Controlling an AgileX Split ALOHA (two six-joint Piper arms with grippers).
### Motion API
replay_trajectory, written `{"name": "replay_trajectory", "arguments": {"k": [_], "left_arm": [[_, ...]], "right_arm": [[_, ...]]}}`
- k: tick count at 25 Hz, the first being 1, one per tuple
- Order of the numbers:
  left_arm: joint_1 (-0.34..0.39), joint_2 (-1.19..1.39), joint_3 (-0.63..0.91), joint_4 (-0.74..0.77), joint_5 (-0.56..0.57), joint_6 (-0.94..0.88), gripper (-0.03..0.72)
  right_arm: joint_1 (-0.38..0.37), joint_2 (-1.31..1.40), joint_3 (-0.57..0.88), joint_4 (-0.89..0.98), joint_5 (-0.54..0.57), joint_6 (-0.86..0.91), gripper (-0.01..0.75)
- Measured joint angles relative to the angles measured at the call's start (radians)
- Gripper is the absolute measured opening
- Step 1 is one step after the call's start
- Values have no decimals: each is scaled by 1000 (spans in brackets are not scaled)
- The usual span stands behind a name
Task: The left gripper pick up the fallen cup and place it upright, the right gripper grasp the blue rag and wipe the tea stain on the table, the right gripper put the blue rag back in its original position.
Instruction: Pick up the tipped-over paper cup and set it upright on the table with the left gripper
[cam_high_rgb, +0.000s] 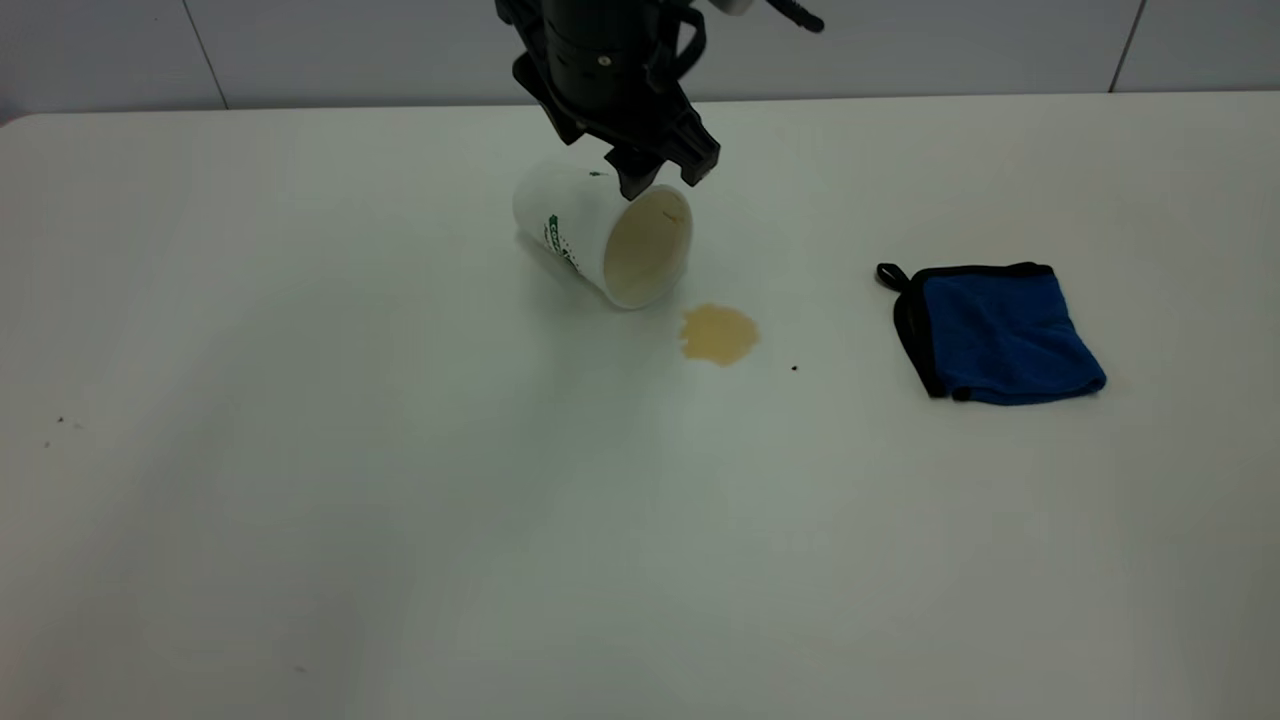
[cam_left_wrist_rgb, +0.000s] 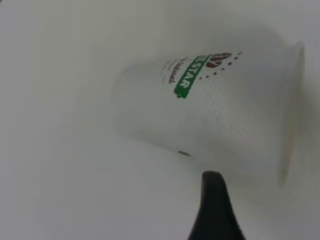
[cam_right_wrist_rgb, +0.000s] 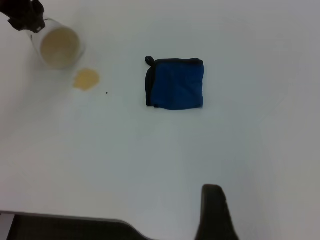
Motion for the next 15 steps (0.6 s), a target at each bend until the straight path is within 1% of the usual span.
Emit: {"name": "replay_trajectory", "arguments": {"k": [10,15], "left_arm": [[-16,63,-2,138,-94,-149,566],[-17,86,-3,206,-102,-189,566]], "right_arm": [[0,0,0,0,0,0,563],[0,0,0,0,0,0,563]]}}
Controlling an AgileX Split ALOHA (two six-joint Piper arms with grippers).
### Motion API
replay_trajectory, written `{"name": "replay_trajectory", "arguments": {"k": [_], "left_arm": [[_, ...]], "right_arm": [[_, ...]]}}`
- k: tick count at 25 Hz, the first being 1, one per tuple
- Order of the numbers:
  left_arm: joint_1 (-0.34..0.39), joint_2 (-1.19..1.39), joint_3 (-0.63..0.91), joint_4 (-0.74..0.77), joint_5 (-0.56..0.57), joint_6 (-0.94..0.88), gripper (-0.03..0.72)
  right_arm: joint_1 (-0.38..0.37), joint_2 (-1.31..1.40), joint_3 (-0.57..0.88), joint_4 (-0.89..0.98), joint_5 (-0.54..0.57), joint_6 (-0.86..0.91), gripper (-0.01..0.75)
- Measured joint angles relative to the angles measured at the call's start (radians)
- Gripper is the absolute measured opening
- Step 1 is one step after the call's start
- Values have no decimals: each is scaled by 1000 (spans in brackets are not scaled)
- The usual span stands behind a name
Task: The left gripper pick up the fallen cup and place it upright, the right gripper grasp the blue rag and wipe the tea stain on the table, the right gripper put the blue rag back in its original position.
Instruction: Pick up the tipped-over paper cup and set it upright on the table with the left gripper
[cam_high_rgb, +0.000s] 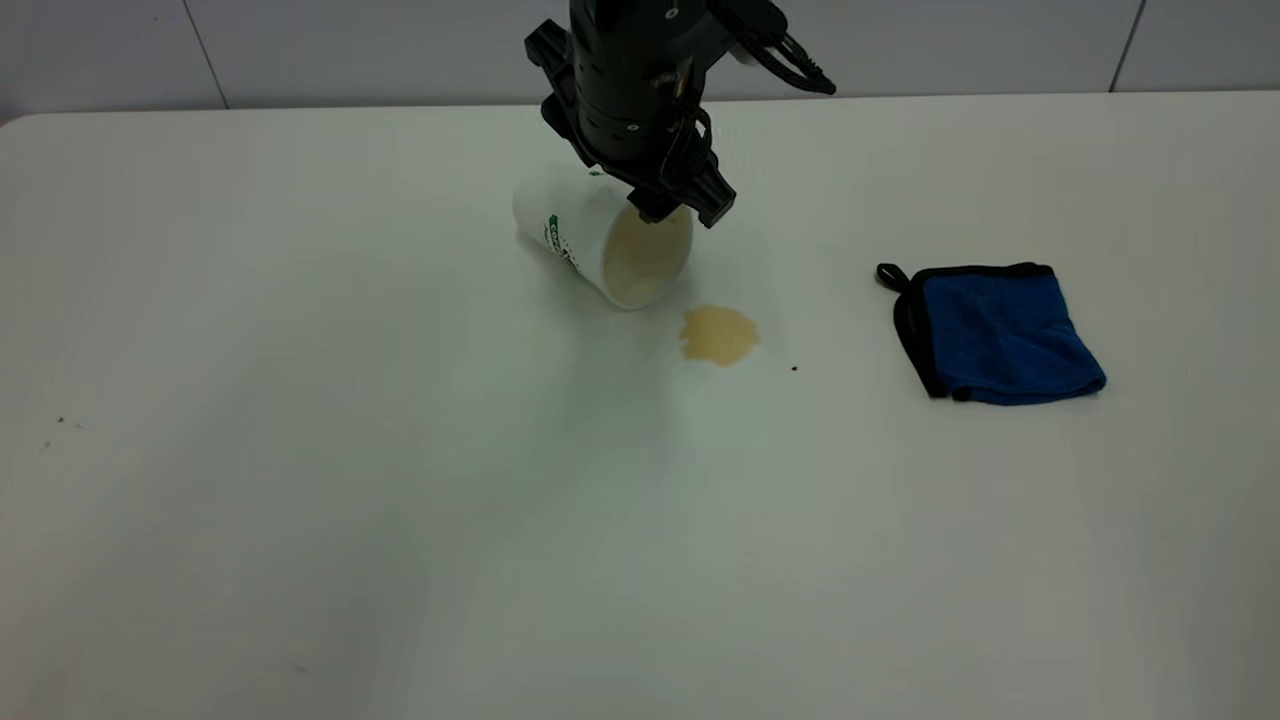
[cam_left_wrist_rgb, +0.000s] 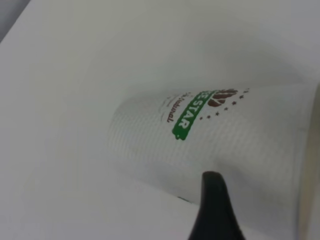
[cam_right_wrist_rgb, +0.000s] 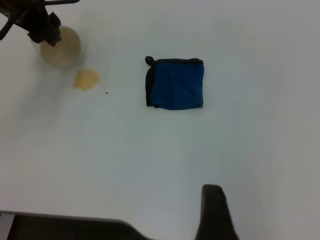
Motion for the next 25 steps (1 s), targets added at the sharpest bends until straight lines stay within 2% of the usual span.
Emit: {"name": "replay_trajectory", "arguments": {"k": [10,13,16,21,23,25], "left_arm": [[0,70,-1,257,-27,-211,560],[0,89,-1,332,-28,-284,526],[0,95,-1,396,-18,-367,426],[0,92,-1,497,73,-407,96],[6,85,-2,505,104,-395,35],[19,71,-2,472,115,-361,14]], "right_arm": [[0,0,0,0,0,0,563],[0,0,0,0,0,0,563],[0,0,0,0,0,0,563],[0,0,0,0,0,0,563],[0,0,0,0,0,0,563],[0,0,0,0,0,0,563]]}}
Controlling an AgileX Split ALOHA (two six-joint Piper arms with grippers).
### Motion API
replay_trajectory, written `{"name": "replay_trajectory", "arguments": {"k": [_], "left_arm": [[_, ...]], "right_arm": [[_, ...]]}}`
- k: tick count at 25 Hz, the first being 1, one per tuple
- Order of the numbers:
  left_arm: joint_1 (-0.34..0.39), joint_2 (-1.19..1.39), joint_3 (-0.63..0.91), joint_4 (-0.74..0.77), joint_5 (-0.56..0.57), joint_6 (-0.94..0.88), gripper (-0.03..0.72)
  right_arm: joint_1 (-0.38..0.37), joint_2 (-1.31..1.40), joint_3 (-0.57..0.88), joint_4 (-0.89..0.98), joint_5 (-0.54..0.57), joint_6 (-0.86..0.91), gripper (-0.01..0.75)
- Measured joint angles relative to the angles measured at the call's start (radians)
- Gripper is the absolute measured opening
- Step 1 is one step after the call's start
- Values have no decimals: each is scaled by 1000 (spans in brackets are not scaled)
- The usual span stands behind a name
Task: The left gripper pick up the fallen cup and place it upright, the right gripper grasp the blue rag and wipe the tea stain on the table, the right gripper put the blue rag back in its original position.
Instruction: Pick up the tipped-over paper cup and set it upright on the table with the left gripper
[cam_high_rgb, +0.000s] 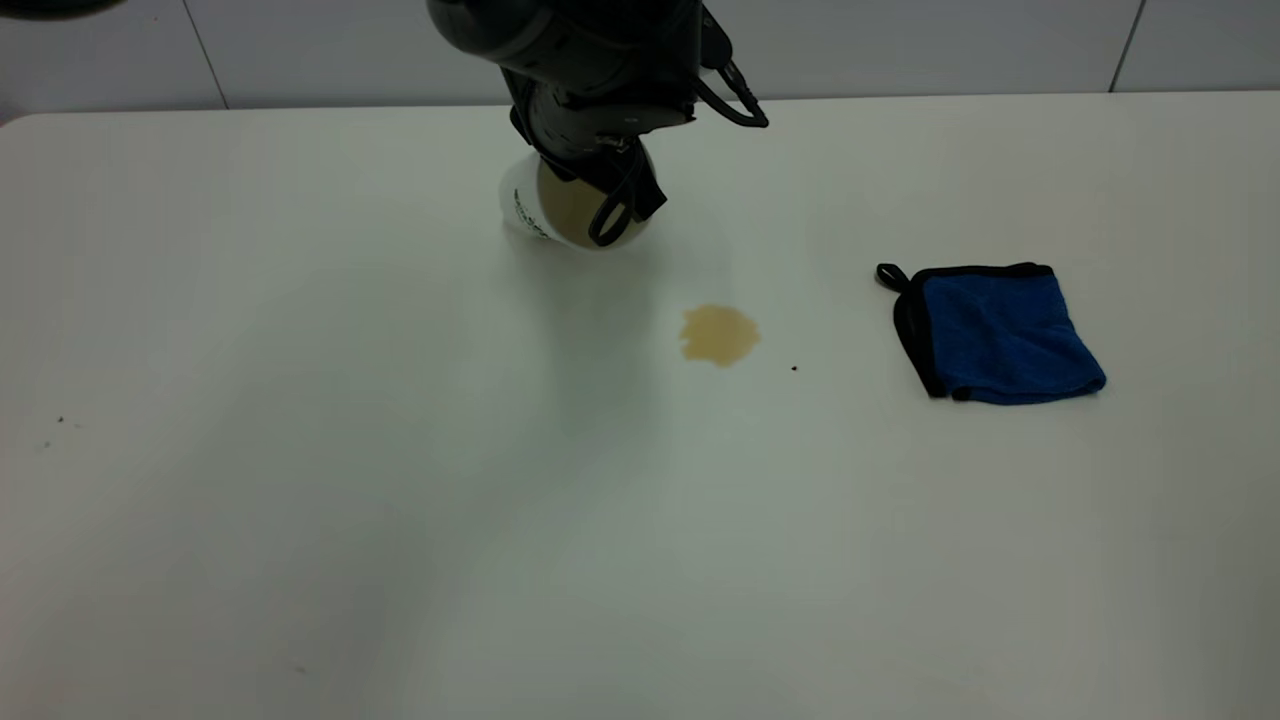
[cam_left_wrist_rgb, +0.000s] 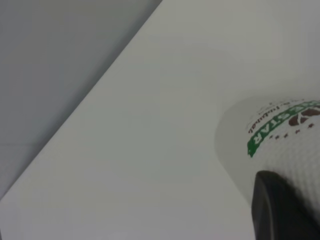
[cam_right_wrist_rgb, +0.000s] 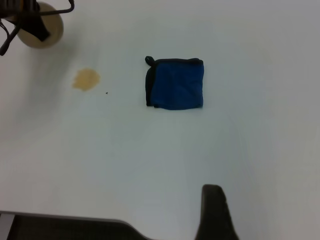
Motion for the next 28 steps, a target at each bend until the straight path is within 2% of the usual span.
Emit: {"name": "replay_trajectory", "arguments": {"k": [3,7,13,16,19,28], "left_arm": [[37,-40,0,-131,2,112,5],[114,-129,0,-432,1,370,5],[262,-197,-3,-1116,5,882,5],[315,-193,-3,-1375,44,1107,5],[337,-182,-3,-1471,47,1194,5],[338,-171,-3,-1477,58,1198,5]], "right_arm": [[0,0,0,0,0,0,563],[0,0,0,0,0,0,563],[0,0,0,0,0,0,563],[0,0,0,0,0,0,563],[0,0,0,0,0,0,563],[0,0,0,0,0,0,563]]}}
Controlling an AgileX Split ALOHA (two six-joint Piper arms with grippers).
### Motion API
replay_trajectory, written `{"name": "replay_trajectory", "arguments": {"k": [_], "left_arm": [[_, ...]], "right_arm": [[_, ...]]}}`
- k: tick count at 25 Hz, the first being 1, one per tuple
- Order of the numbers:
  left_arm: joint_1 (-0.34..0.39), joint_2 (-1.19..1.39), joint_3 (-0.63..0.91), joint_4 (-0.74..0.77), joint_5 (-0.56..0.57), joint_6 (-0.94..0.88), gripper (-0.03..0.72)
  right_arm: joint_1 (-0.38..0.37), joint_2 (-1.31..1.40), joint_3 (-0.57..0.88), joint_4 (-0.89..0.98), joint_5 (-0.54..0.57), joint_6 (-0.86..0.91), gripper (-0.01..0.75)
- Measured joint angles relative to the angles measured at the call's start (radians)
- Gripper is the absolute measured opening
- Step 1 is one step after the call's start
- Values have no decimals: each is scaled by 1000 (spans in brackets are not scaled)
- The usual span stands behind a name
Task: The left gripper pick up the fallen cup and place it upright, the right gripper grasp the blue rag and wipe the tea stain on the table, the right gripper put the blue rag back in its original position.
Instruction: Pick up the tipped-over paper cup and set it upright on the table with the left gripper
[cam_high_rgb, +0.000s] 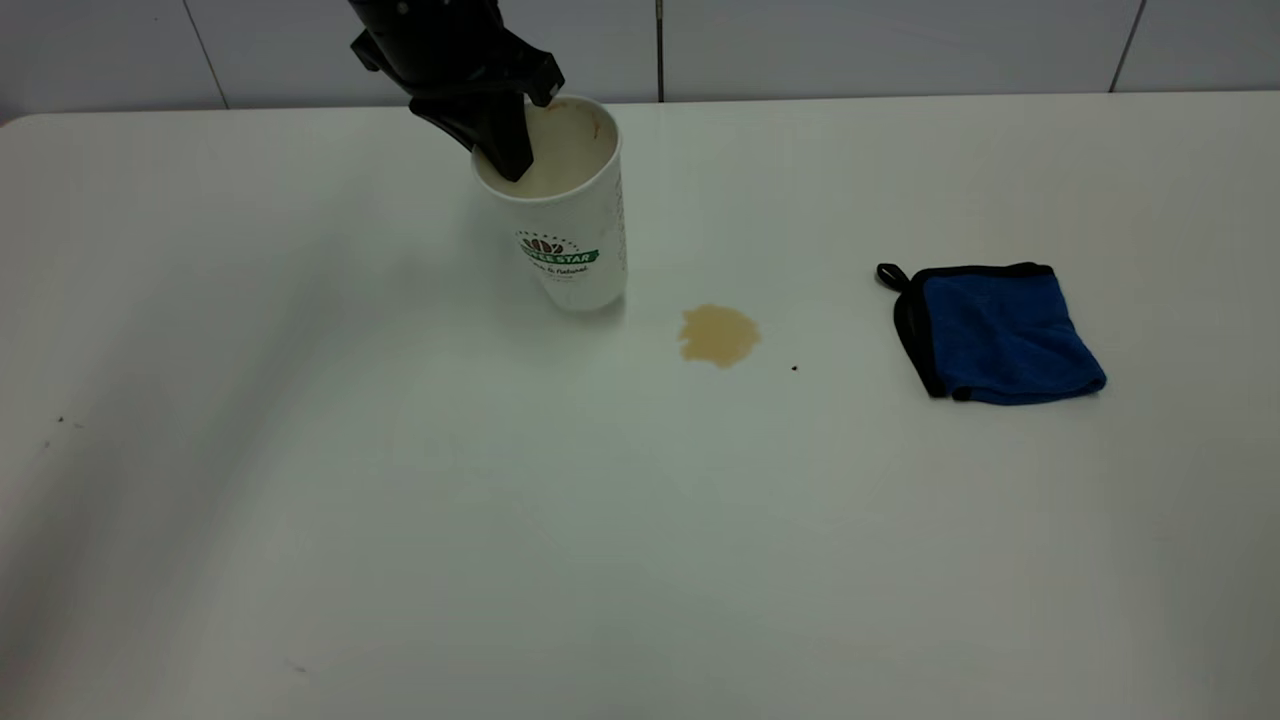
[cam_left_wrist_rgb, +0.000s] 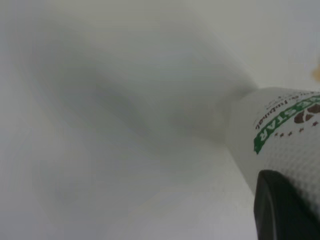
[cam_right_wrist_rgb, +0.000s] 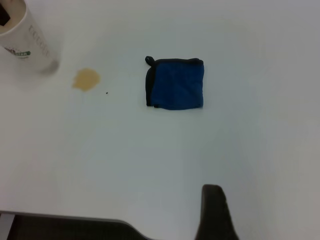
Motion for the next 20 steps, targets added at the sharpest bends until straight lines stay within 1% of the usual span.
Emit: {"name": "replay_trajectory", "arguments": {"k": [5,12,16,20], "left_arm": [[0,23,0,34,11,-52,5],[-3,29,-2,35,9,-56,28],[-3,35,-2,35,3,-56,65],[-4,35,-3,35,-7,-56,142]], "right_arm": [[0,0,0,0,0,0,563],[0,0,0,0,0,0,563],[0,0,0,0,0,0,563],[0,0,0,0,0,0,563]]}}
